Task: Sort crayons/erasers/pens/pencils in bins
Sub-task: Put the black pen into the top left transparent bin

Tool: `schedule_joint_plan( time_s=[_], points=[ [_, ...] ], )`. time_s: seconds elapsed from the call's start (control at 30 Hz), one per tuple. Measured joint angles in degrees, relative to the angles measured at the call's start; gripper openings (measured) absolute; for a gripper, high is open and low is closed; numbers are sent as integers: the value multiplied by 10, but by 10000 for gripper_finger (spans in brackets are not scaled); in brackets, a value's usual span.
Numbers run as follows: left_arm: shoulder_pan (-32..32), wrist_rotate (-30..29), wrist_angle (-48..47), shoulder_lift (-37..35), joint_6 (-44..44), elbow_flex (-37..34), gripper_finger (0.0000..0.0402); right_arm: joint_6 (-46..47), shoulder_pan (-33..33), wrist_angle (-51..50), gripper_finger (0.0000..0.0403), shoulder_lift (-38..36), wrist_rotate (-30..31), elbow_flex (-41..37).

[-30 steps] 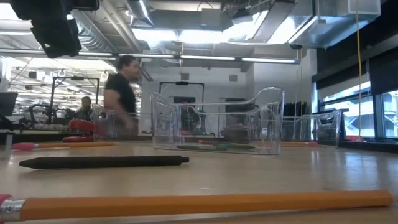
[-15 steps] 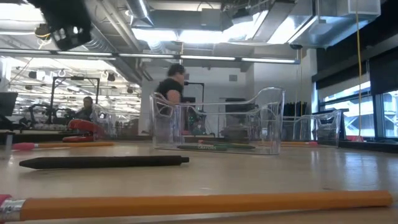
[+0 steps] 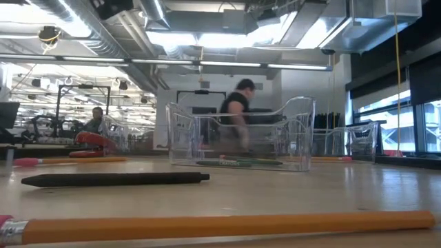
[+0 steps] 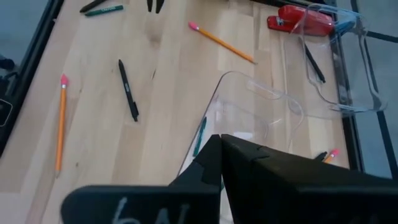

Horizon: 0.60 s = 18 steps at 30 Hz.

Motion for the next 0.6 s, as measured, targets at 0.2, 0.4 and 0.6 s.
schedule_joint_plan(
  time_s=[0.2, 0.4, 0.6],
  points=[
    [0, 44, -63, 65, -31, 60, 25, -2, 0, -1, 5, 0, 0, 0],
    [-3, 51, -65, 68, -63, 65, 29, -2, 0, -3, 5, 0, 0, 0],
    [-6, 51, -66, 74, -104, 65, 67, -11, 0, -4, 5, 0, -1, 0]
  ],
)
